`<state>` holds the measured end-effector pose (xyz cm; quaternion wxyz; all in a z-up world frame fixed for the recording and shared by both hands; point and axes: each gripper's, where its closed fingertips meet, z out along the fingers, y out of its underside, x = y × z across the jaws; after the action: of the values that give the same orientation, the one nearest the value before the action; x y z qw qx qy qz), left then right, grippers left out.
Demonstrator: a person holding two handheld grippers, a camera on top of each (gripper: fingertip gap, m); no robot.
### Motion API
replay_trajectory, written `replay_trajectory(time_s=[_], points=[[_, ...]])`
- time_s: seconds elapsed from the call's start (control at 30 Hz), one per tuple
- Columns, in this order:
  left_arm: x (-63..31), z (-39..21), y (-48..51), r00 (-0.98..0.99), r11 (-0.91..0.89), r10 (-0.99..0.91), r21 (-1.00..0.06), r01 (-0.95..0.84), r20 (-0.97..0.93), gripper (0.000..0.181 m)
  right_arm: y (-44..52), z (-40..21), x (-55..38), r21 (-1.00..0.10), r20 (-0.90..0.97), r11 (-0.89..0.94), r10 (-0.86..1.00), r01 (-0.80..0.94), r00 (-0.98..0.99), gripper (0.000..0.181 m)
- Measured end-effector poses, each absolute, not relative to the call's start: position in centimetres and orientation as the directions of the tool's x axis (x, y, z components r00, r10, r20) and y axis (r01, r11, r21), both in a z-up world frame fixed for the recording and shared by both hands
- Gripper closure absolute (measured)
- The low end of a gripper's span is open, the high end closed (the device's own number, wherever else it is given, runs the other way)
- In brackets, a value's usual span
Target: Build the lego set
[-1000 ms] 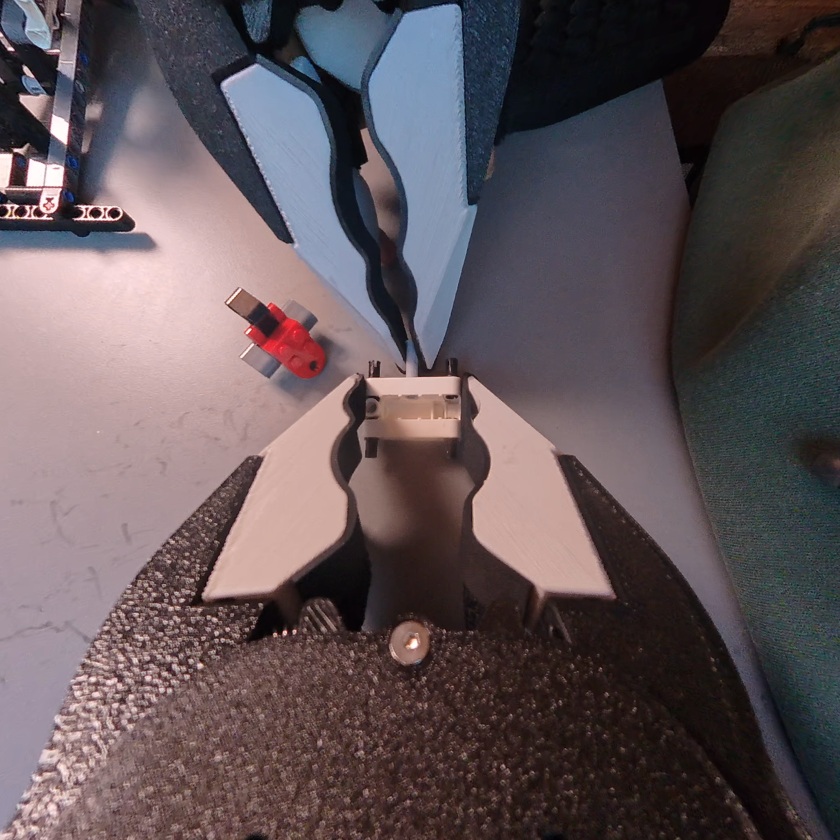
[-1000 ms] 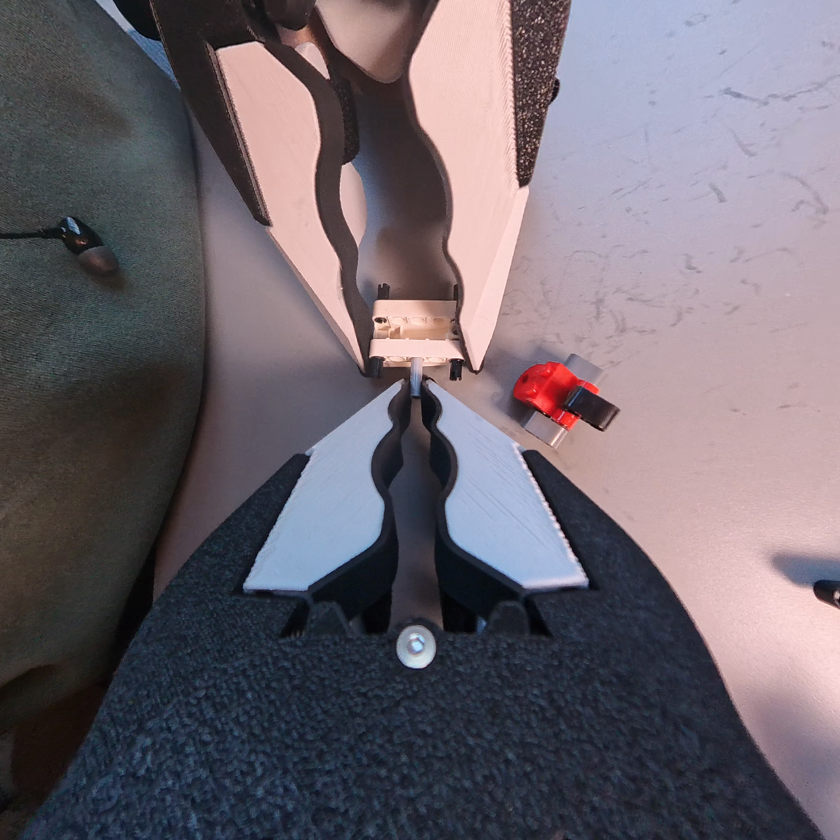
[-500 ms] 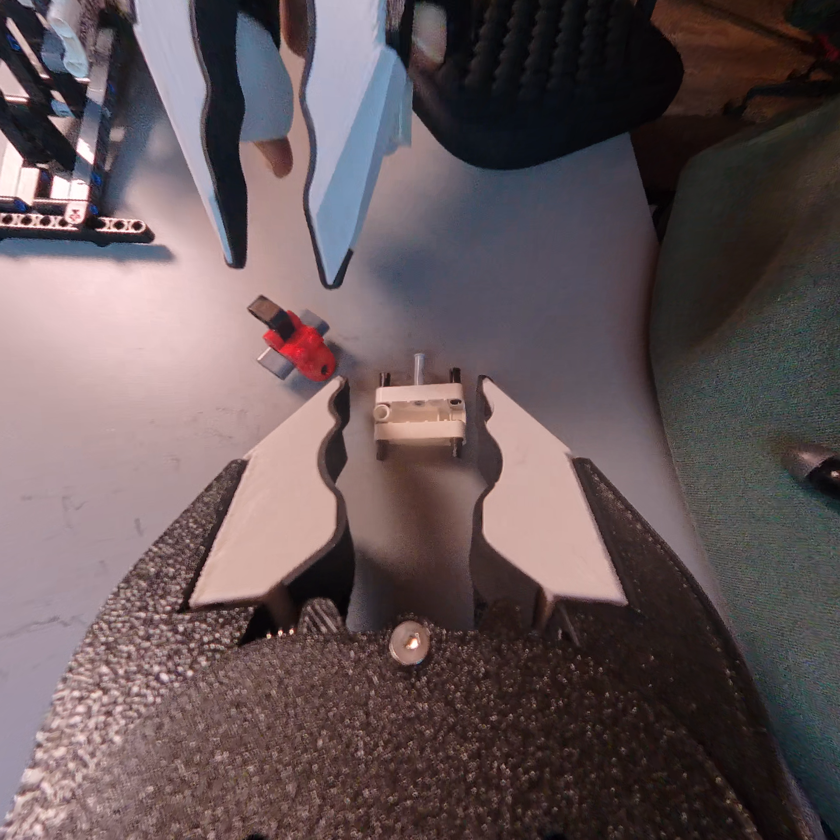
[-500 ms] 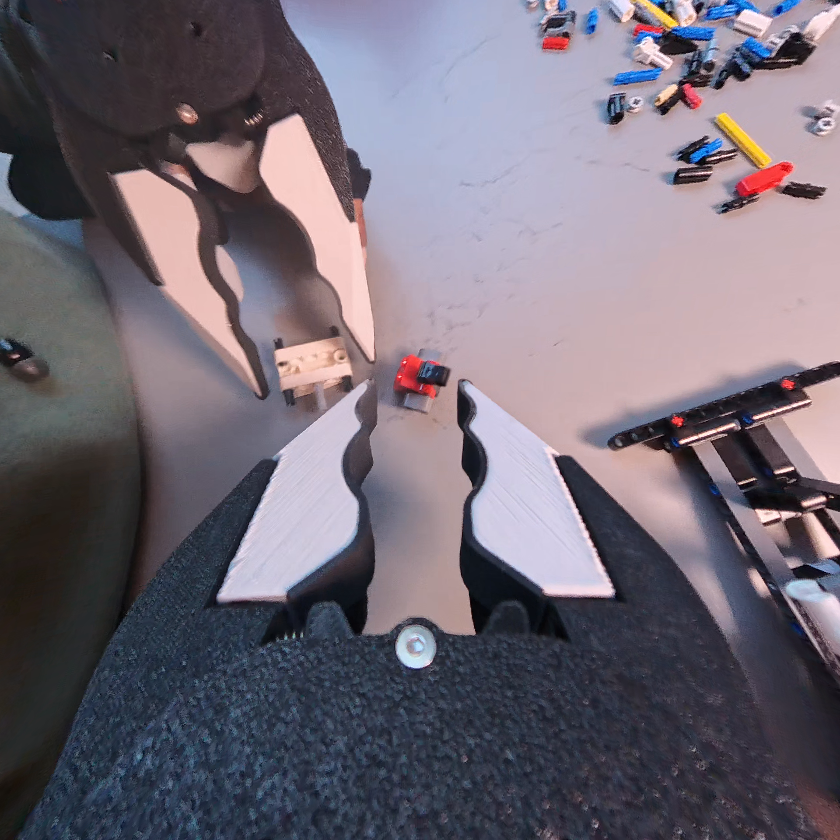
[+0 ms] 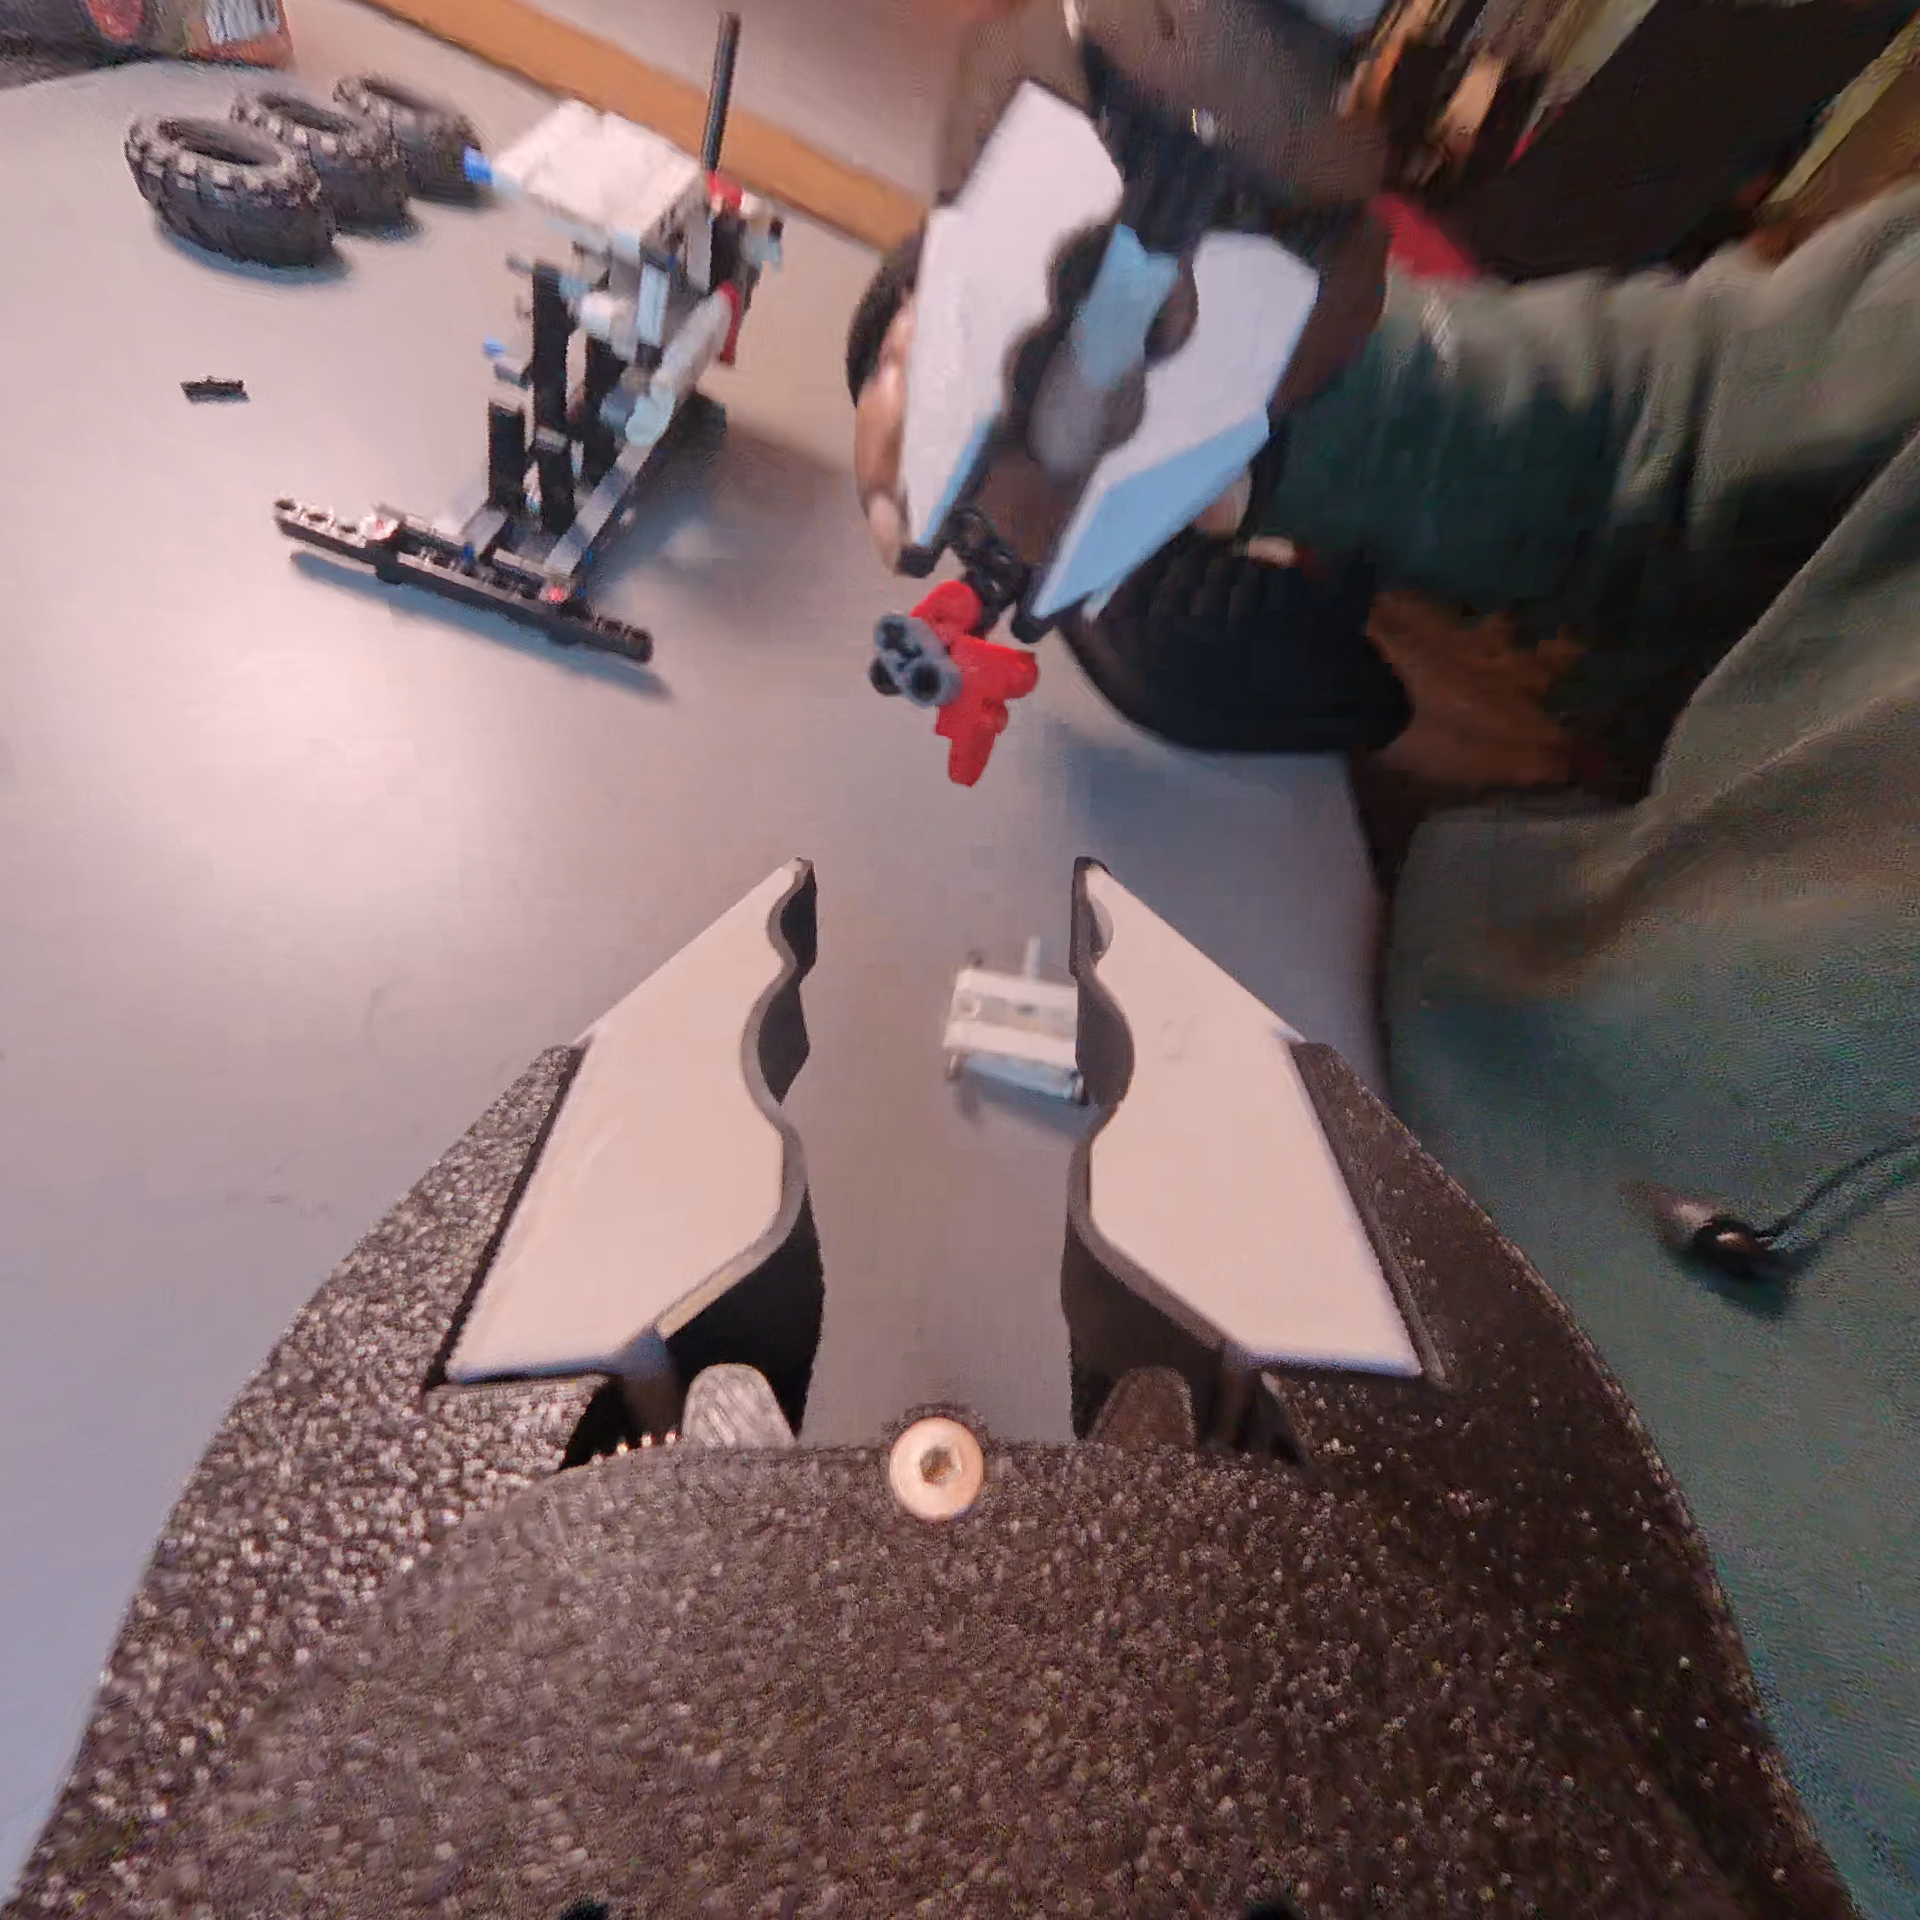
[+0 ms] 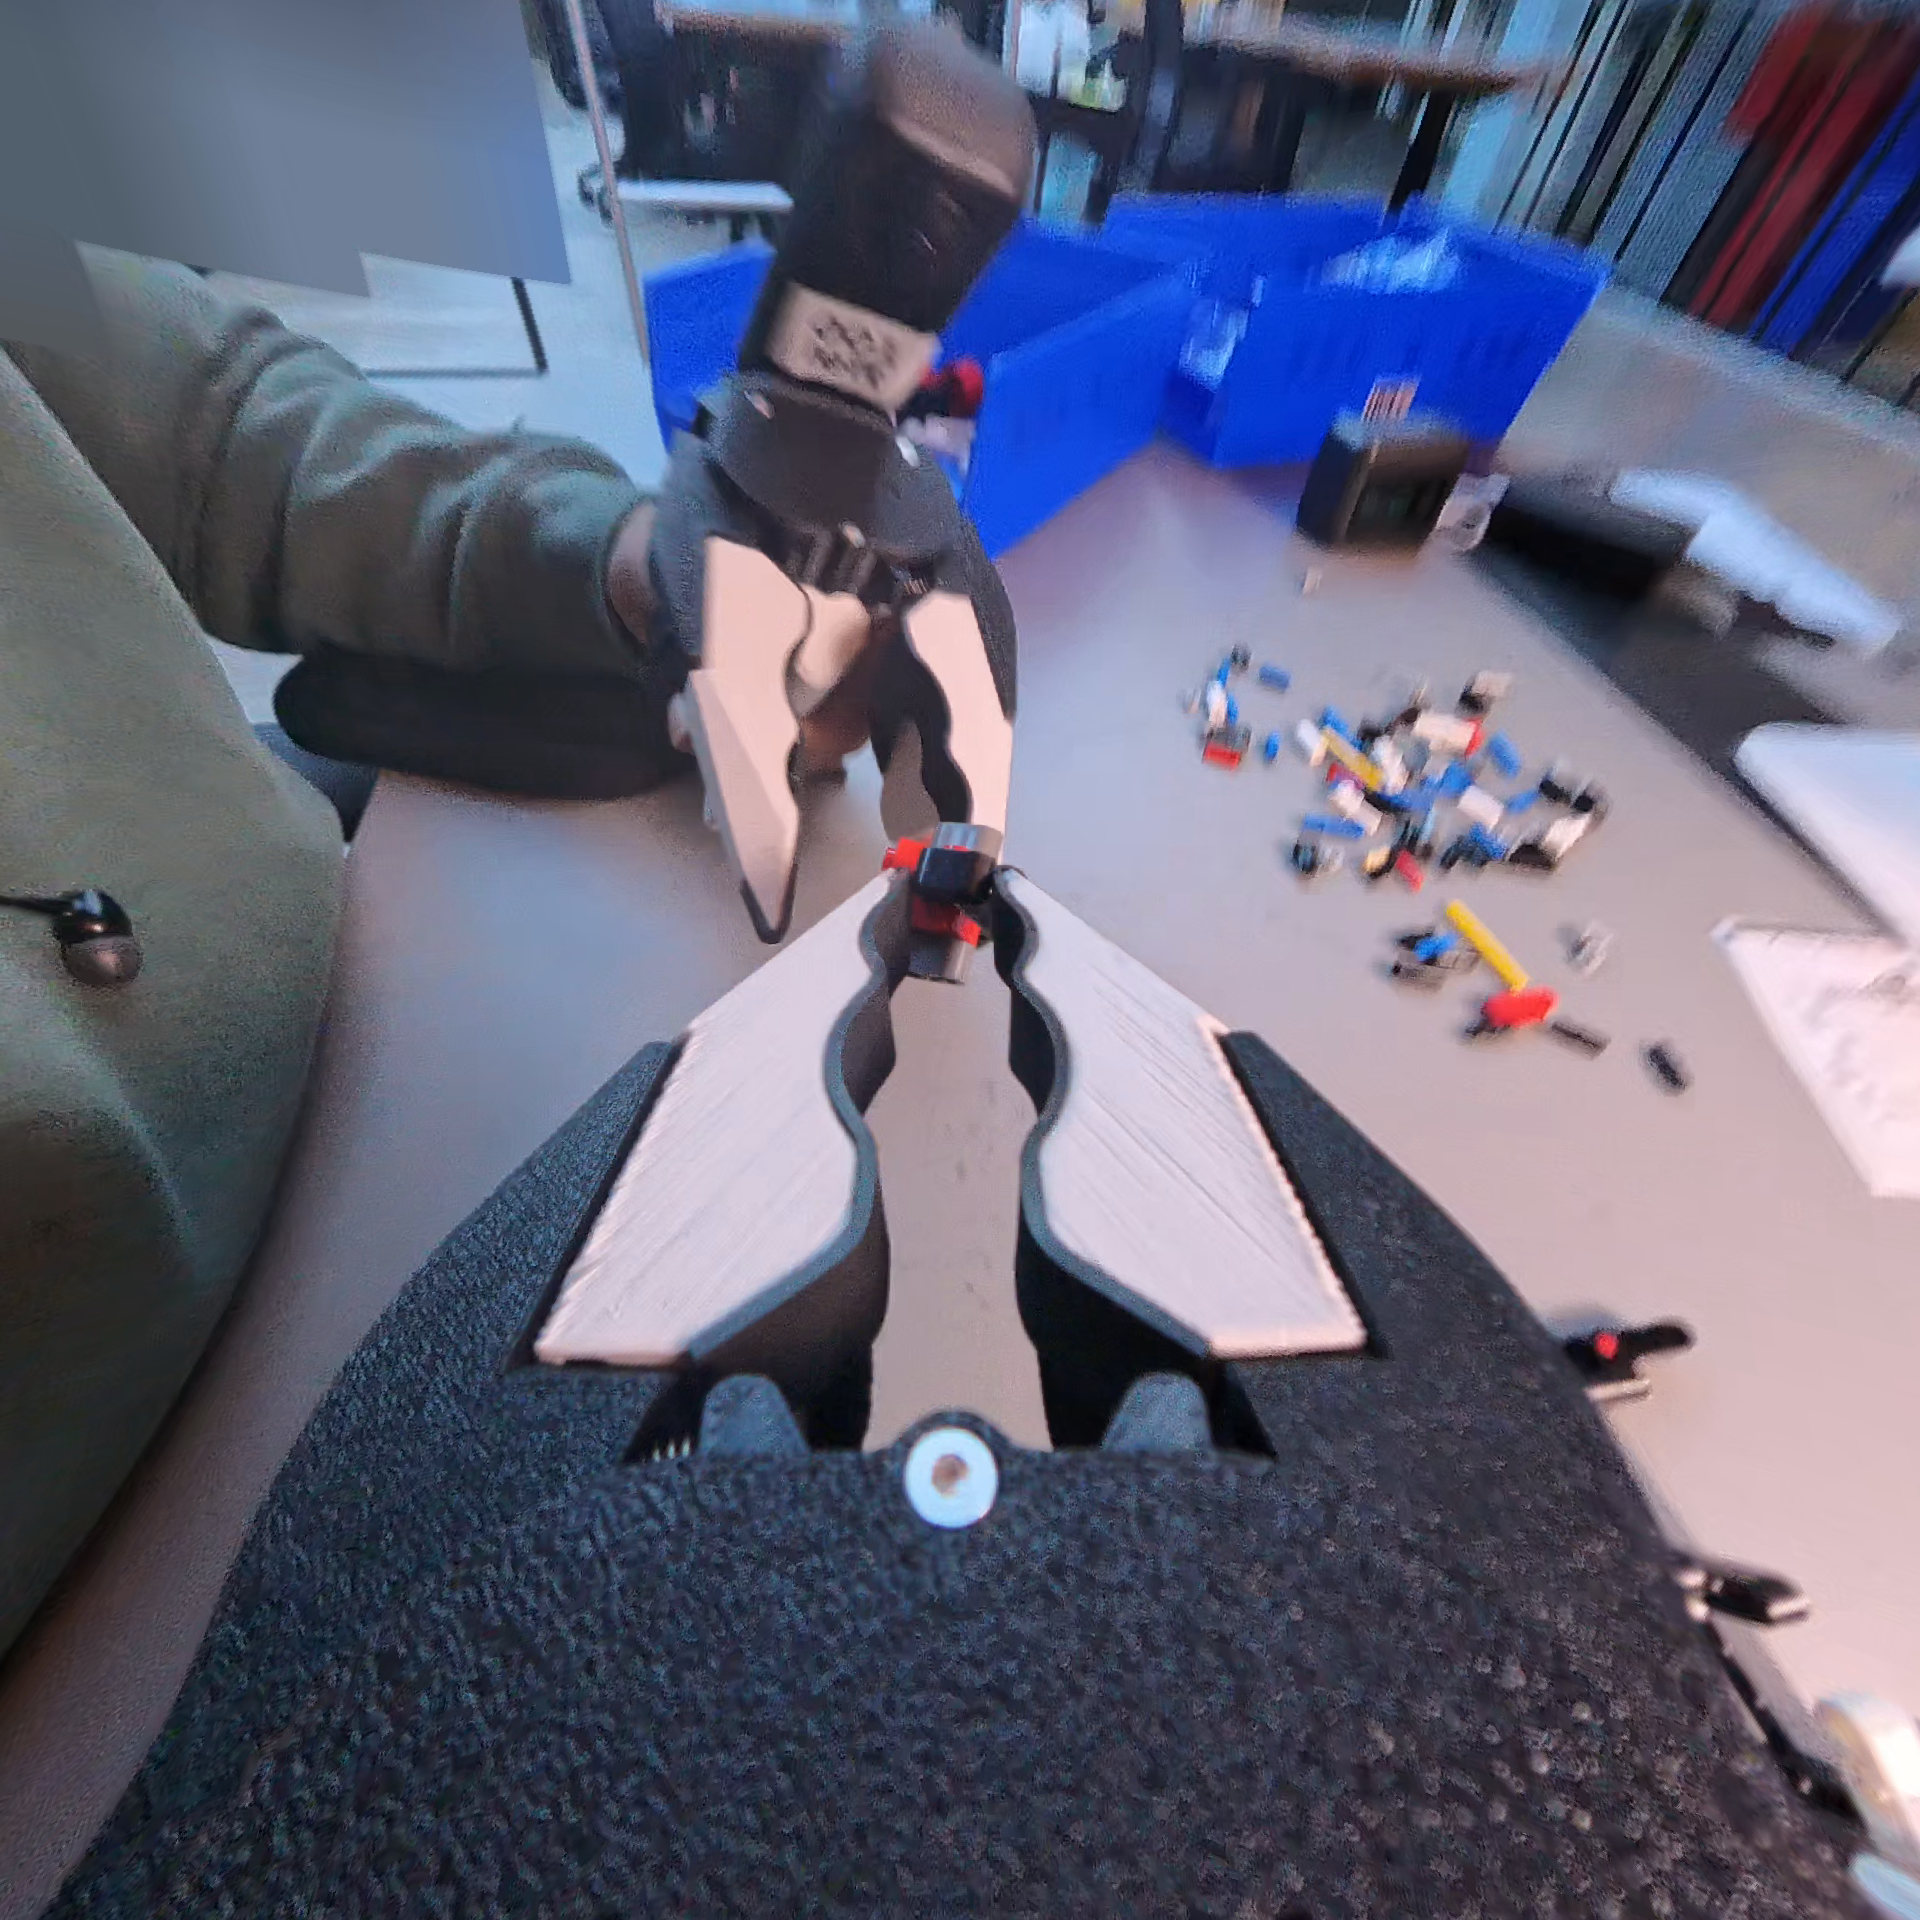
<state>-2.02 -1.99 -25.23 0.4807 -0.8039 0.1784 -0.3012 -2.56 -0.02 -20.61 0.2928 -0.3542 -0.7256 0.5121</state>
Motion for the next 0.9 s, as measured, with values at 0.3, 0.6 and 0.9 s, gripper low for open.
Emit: replay_trajectory(time_s=[0.3, 0.6, 0.9], points=[[-0.7, -18.3, -3.9, 0.588, -0.268, -0.726, -0.934, 0.235, 0.356, 0.169, -3.0, -17.0, -1.3, -0.951, 0.308, 0.288, 0.839, -0.115, -0.448, 0.166], [0.7, -18.2, -5.6, 0.649, 0.005, -0.756, -0.993, -0.114, -0.078, 0.172, -4.8, -16.8, 0.4, -0.948, 0.311, 0.304, 0.813, -0.097, -0.492, 0.155], [1.5, -18.3, -6.0, 0.636, 0.084, -0.745, -0.974, -0.211, -0.202, 0.172, -5.7, -16.8, 1.4, -0.967, 0.205, 0.256, 0.767, -0.004, -0.608, 0.169]])
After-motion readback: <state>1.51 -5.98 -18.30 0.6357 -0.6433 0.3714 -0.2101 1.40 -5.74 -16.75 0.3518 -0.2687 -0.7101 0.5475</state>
